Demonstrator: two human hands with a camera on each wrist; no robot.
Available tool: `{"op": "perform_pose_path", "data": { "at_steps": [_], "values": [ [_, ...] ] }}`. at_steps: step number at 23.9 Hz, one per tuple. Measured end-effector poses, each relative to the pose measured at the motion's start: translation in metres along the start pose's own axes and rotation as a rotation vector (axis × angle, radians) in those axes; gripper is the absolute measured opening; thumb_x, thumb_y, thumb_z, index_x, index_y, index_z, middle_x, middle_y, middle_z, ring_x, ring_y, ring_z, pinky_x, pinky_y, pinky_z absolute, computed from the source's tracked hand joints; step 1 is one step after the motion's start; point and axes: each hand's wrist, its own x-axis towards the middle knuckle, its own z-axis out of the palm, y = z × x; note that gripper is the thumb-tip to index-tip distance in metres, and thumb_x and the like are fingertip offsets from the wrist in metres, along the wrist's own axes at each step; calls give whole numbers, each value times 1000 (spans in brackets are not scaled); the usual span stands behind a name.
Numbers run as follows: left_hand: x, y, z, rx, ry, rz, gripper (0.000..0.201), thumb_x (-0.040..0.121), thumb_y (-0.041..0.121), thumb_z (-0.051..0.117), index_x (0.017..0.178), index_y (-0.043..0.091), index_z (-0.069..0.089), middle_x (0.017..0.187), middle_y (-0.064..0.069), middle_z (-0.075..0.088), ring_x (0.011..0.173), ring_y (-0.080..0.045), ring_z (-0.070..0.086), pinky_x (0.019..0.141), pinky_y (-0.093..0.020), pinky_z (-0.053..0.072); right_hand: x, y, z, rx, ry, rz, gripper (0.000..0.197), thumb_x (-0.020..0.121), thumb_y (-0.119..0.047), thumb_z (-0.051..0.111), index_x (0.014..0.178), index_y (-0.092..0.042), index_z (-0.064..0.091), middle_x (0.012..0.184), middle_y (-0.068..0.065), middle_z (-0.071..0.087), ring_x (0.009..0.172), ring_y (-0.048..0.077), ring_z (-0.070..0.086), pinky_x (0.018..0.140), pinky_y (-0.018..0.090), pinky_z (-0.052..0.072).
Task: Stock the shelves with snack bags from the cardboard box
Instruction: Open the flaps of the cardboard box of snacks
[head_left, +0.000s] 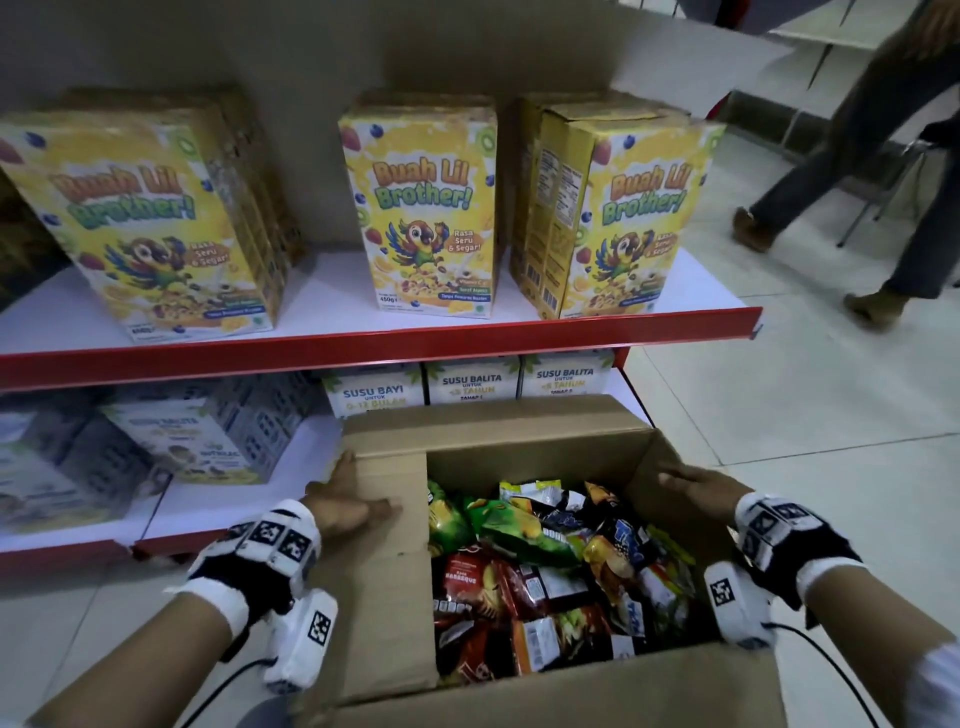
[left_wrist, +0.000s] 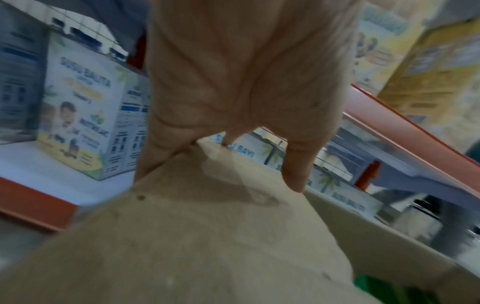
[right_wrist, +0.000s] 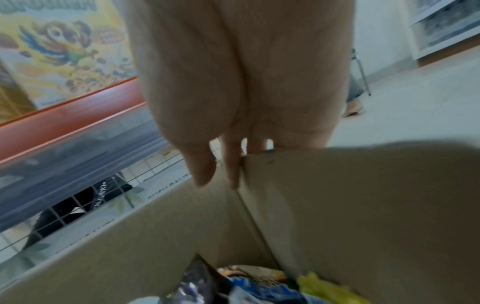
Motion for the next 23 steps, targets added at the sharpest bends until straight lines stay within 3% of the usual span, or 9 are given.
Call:
{"op": "perform_pose_path", "data": {
  "at_steps": [3,4,6,9,10,13,16,18,23],
  "values": [
    [-20,12,23,32,18,-110,158,27,84,64,151,11,1,157,-23,-1,144,-44,4,118,-48,11,-23,19,1,101,-23,-67,54,94,-21,56,145,-28,36,150,10,37,135,26,38,108,29,30],
    [-25,14,33,79,41,-130,162,25,90,59,150,13,-9,155,-26,-15,142,-47,-9,118,-52,4,-30,24,5,141,-13,-70,58,94,-19,56,146,-29,32,151,10,36,135,27,39,108,30,31],
    [-47,19,55,205,145,-141,149,45,88,59,144,20,-30,148,-25,-35,138,-48,-25,115,-56,-5,-58,34,13,169,21,-88,72,93,-17,58,150,-32,16,149,12,37,132,29,43,105,31,35],
    [-41,31,60,193,308,-136,141,44,95,46,129,31,-46,149,-26,-32,138,-43,-24,111,-58,-4,-56,28,25,122,64,-111,83,91,-15,60,152,-24,3,150,16,34,132,31,43,104,32,34],
    [-43,35,60,220,301,-149,137,49,92,49,134,31,-40,151,-26,-29,139,-44,-22,111,-59,-3,-58,27,29,105,80,-117,83,91,-15,61,152,-19,4,151,17,33,133,31,41,104,31,33],
    [-66,44,49,283,219,-189,120,73,75,54,149,8,-10,157,-22,-11,145,-42,-6,115,-56,6,-70,40,34,145,118,-76,82,90,-18,62,151,-14,8,150,16,34,132,30,42,100,26,34],
    [-88,38,13,-94,141,-23,82,87,54,55,146,6,25,152,-16,29,138,-33,31,106,-37,32,-80,53,33,65,78,-43,75,94,-24,56,151,-21,7,148,15,38,128,31,47,98,28,37],
    [-106,19,-23,-350,115,60,53,94,38,53,139,12,43,139,-11,49,123,-32,48,93,-38,42,-81,56,32,32,79,-30,72,96,-24,53,151,-23,7,147,16,40,126,33,48,97,29,38],
    [-141,-52,-85,-456,137,61,37,100,15,43,137,15,44,129,-13,56,88,-26,60,68,-36,52,-77,48,43,97,171,-36,75,92,-17,58,151,-13,11,148,20,35,130,35,43,103,32,34]
  ]
}}
